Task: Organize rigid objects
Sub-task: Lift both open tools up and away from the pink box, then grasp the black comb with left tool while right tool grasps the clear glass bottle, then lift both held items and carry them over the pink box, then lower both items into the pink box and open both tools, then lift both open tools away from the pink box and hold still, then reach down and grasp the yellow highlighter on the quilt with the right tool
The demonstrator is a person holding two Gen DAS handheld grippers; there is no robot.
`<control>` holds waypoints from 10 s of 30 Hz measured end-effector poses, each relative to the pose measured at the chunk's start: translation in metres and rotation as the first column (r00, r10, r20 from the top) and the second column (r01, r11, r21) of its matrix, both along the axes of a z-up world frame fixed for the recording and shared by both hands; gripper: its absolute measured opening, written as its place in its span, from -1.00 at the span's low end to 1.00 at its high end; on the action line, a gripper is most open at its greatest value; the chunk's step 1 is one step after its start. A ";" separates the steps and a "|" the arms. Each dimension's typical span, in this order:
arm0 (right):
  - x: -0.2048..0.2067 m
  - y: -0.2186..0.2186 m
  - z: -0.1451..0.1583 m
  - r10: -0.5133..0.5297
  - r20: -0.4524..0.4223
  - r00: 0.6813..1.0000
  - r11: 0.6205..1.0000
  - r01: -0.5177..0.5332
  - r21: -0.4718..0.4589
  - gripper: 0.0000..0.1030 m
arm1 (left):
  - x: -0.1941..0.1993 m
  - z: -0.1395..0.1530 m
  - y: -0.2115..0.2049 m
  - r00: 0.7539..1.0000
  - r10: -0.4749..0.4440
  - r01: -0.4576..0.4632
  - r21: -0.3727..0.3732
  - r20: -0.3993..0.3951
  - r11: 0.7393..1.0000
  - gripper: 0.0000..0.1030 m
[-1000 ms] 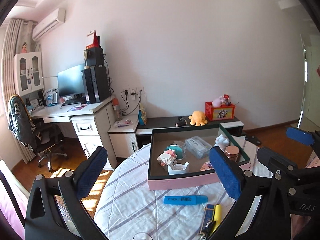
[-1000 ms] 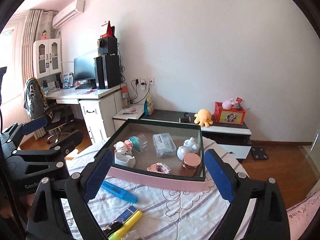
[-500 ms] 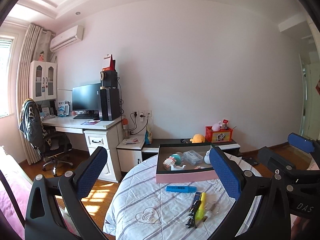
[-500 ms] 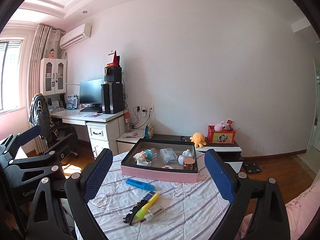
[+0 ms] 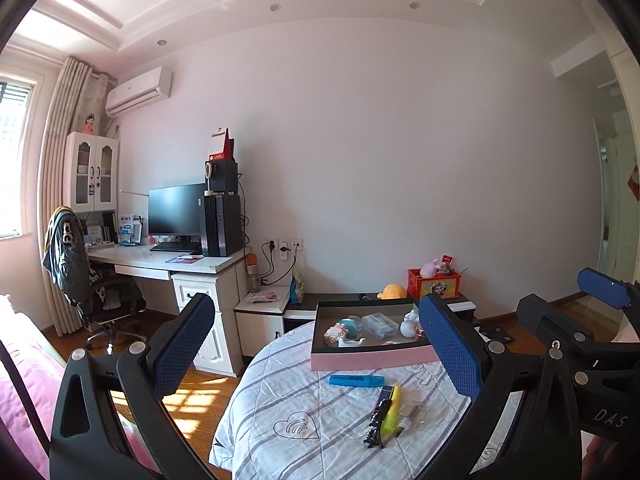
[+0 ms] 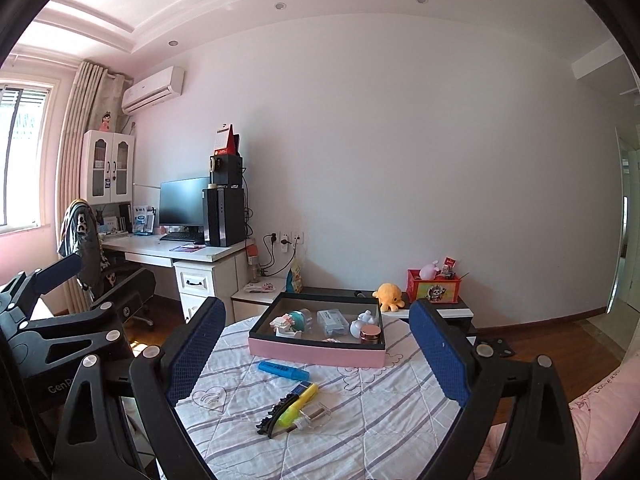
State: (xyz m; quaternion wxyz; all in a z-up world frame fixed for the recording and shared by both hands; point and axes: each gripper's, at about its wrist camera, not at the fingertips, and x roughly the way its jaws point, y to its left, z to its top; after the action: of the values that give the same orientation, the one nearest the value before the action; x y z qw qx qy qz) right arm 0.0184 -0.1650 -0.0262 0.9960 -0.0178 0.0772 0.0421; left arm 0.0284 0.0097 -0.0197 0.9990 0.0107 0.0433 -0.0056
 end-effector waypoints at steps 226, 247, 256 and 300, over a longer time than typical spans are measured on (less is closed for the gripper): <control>-0.009 -0.006 0.016 -0.021 0.009 1.000 1.000 0.021 0.018 1.00 | 0.006 0.012 -0.008 0.998 -0.047 0.048 0.011 -0.052 0.999 1.00; 0.084 -0.018 -0.064 -0.038 -0.256 0.966 0.999 0.044 0.020 1.00 | 0.107 -0.076 -0.014 0.945 -0.037 0.056 0.050 -0.325 0.997 1.00; 0.127 -0.023 -0.113 -0.042 -0.376 0.926 0.998 0.058 0.031 1.00 | 0.152 -0.123 -0.013 0.889 -0.010 0.047 0.068 -0.458 0.997 1.00; 0.243 -0.016 -0.213 -0.037 -0.675 0.737 0.999 0.012 -0.042 0.32 | 0.220 -0.194 -0.001 0.779 0.034 0.013 0.070 -0.626 0.997 1.00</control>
State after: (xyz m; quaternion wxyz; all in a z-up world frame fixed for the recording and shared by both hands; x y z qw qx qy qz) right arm 0.2612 -0.1808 -0.2397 0.9003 -0.0176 0.4338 0.0314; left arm 0.2482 0.0089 -0.2133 0.9268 0.0430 0.3731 -0.0019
